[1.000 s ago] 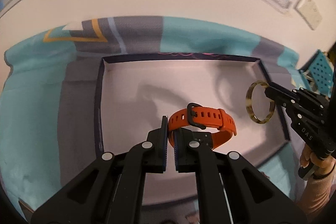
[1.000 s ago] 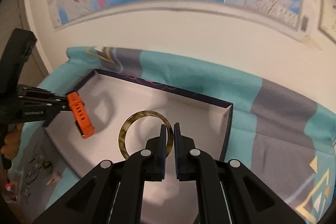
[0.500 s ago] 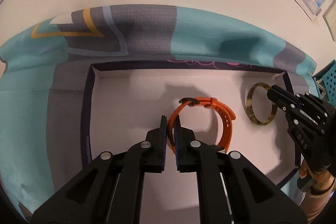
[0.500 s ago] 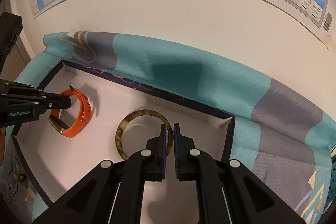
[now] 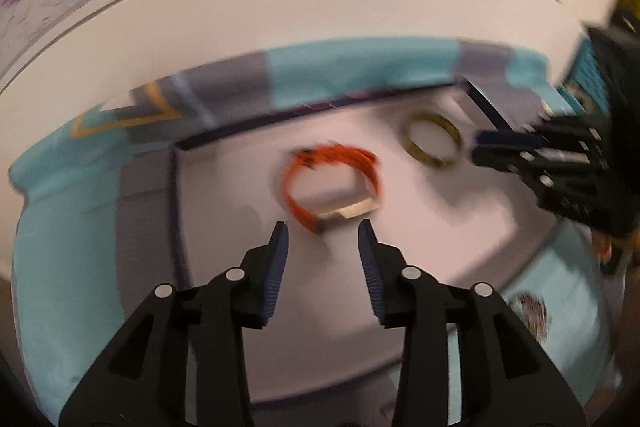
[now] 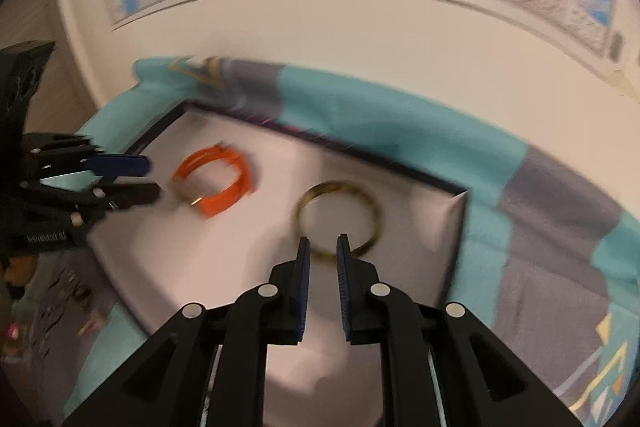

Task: Organize jewelry
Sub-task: 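Lift both open grippers out of the box, then grasp the clear crystal bracelet with the right gripper and lift it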

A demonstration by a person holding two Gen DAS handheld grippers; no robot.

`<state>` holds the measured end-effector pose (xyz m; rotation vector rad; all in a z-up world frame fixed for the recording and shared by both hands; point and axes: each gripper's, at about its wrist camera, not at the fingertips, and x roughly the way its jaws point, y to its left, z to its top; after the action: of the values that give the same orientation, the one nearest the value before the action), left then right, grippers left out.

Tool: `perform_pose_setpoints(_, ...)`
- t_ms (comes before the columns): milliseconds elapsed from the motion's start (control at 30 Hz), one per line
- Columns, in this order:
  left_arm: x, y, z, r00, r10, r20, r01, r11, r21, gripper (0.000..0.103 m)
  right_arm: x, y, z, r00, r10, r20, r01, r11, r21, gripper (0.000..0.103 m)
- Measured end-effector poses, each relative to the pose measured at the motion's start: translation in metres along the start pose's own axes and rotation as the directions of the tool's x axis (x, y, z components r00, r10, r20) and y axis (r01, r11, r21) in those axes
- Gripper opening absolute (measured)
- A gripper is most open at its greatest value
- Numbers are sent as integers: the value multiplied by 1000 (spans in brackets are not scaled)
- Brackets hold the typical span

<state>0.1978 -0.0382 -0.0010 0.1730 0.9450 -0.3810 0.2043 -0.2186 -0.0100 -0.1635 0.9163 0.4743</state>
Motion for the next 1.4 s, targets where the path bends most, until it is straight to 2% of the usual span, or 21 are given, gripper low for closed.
perform_pose_setpoints(100, 14, -5, -1, 999, -11, -50, 11, 1000, 9, 35, 10, 2, -3, 999, 7, -41, -7, 1000, -15, 12)
perform_pose_setpoints(200, 29, -2, 5, 996, -36, -76, 34, 999, -28, 33, 19, -4, 0, 999, 11, -47, -10, 1000, 21, 12)
perform_pose_setpoints(333, 38, 5, 17, 996, -32, -79, 26, 997, -77, 32, 20, -6, -1, 999, -17, -38, 19, 999, 43, 14)
perform_pose_setpoints(467, 41, 12, 22, 996, -63, -59, 53, 988, -148, 33, 14, -9, -6, 1000, -8, -11, 9, 997, 72, 20)
perform_pose_setpoints(533, 36, 11, 19, 997, -58, -48, 50, 988, -148, 33, 3, -4, -10, 1000, 4, 12, -4, 998, 59, 21)
perform_pose_setpoints(633, 15, 8, 10, 1000, -28, 3, 28, 992, -124, 33, -22, 8, -22, 997, 48, 55, -48, 999, 16, 30)
perform_pose_setpoints(700, -4, 6, 0, 998, -32, 45, 37, 993, -111, 38, -40, 18, -34, 994, 82, 75, -80, 997, -19, 34)
perform_pose_setpoints(833, -35, -10, -24, 994, -21, 112, 26, 998, -51, 45, -64, 46, -66, 988, 143, 58, -136, 983, -121, 39)
perform_pose_setpoints(900, -47, -20, -40, 992, -25, 125, 28, 999, -24, 46, -69, 57, -80, 986, 161, 50, -151, 976, -157, 48)
perform_pose_setpoints(933, -51, -25, -47, 992, -27, 127, 29, 999, -14, 48, -71, 64, -89, 987, 154, 40, -145, 974, -175, 48)
perform_pose_setpoints(1033, -56, -35, -63, 991, -42, 125, 45, 999, -23, 53, -70, 74, -105, 990, 141, 2, -138, 972, -190, 48)
perform_pose_setpoints(1167, -54, -41, -79, 991, -68, 113, 75, 996, -54, 53, -59, 73, -116, 992, 123, -30, -126, 981, -146, 47)
perform_pose_setpoints(1233, -54, -42, -88, 992, -73, 106, 80, 995, -67, 54, -53, 70, -119, 990, 133, -40, -137, 985, -110, 40)
perform_pose_setpoints(1300, -53, -42, -96, 992, -80, 93, 88, 993, -83, 56, -50, 67, -122, 988, 150, -42, -153, 986, -73, 29)
perform_pose_setpoints(1400, -51, -40, -106, 993, -85, 77, 93, 990, -104, 56, -55, 62, -125, 986, 166, -20, -167, 986, -24, 16)
